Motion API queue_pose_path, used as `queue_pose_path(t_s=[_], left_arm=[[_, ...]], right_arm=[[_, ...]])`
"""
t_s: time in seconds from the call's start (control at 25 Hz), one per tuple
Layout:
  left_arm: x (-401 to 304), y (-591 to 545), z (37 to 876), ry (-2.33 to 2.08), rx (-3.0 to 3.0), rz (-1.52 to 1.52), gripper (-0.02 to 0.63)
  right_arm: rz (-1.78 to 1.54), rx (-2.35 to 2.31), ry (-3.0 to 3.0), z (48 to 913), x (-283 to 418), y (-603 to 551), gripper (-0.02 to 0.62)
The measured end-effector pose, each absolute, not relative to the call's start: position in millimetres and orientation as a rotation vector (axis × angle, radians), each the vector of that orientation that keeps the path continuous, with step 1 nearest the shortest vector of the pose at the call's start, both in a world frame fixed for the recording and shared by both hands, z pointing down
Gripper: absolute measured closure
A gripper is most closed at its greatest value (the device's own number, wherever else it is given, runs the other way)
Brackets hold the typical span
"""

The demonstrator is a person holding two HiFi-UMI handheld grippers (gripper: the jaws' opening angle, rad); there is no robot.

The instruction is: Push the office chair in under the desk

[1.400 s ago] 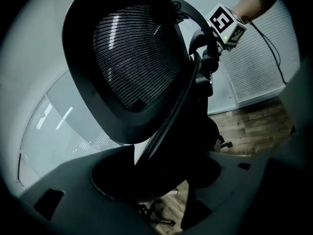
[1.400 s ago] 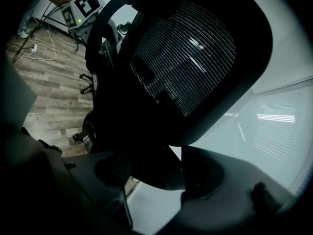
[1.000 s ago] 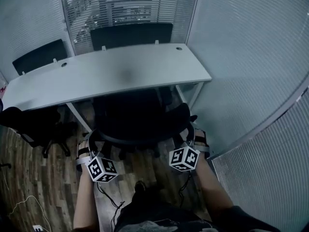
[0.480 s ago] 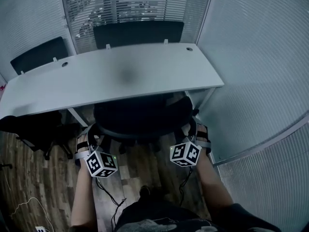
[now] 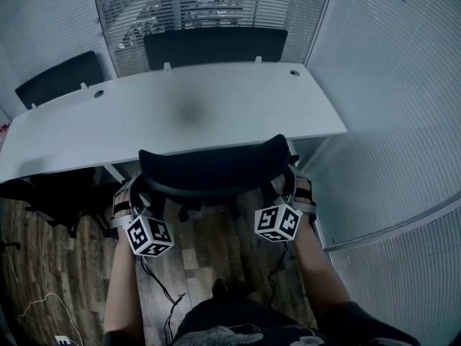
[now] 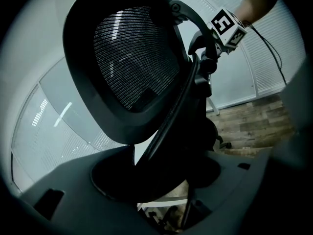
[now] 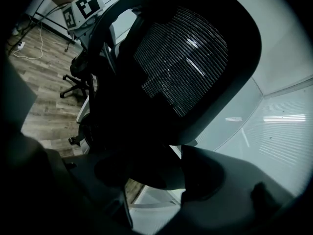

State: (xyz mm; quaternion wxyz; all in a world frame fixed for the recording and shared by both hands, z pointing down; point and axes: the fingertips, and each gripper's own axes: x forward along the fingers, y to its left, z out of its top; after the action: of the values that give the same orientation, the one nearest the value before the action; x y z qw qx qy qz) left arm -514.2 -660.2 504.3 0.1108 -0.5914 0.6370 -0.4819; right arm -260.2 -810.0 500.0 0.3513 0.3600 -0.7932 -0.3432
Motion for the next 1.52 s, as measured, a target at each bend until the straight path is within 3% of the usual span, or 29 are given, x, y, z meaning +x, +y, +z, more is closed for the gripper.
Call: queue_pose_path(t_s=[0.76,1.52], left_arm=[[-550,-691,508,1.875,-1.721,-1.419,0.324],[-540,-657,501,1.992,-1.615,-1.434,0.299]], right_arm=[[-0.856,0.906,-2.023,504,-298,-844,0.311],[-0.890,0.977,-2.016,485,-274,-805,0.311]])
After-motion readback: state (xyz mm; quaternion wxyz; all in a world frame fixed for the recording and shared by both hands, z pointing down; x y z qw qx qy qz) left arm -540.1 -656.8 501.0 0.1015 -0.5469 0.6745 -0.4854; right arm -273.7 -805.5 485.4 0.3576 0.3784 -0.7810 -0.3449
